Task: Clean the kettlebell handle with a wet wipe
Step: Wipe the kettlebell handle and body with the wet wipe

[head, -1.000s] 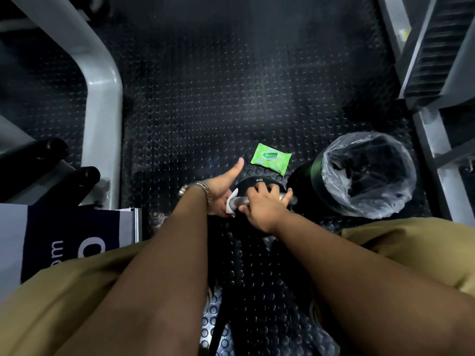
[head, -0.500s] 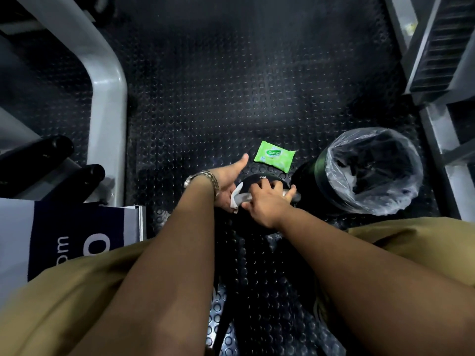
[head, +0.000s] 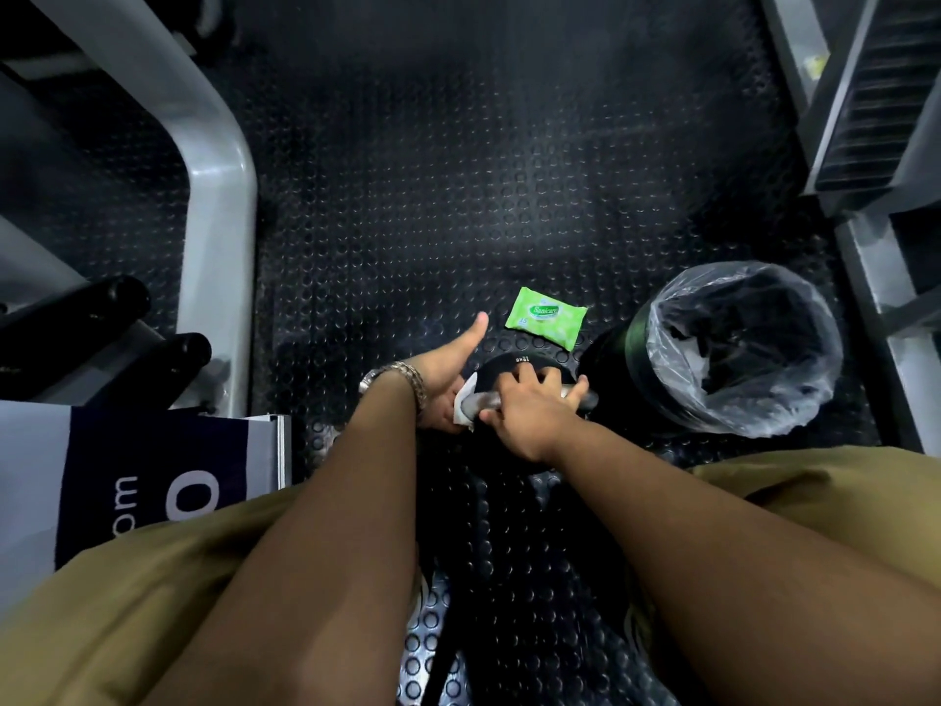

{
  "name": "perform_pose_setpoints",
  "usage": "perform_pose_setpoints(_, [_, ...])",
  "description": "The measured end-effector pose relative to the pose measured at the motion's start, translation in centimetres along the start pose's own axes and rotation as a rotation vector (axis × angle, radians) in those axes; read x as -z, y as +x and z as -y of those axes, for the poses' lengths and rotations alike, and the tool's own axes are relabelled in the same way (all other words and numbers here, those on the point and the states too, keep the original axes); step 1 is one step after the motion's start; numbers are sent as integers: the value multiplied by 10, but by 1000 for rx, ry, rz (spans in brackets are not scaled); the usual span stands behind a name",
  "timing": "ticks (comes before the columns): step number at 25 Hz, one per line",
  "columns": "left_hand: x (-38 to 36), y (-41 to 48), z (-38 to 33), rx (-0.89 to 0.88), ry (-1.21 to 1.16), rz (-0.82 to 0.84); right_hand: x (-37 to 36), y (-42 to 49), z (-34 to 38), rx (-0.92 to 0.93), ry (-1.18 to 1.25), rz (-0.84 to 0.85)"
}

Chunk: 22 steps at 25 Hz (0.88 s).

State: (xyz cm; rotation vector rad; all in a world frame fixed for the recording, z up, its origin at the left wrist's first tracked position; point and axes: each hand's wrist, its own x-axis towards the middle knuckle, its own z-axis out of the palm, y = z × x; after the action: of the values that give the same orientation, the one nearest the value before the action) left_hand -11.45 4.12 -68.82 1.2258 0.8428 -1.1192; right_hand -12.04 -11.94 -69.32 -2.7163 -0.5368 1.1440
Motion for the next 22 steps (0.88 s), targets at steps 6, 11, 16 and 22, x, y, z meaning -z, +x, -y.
perform_pose_setpoints(6, [-25, 50, 43, -60, -155, -320, 0, 0, -1, 14, 12, -11])
perform_pose_setpoints(11, [4, 17, 19, -19, -170, -6, 0, 1, 0, 1, 0, 6])
perform_pose_setpoints(16, [-8, 27, 16, -25, -151, -49, -3, 3, 0, 13, 9, -20])
perform_pose_setpoints(22, [1, 36, 23, -1, -124, 12, -6, 5, -3, 12, 12, -18])
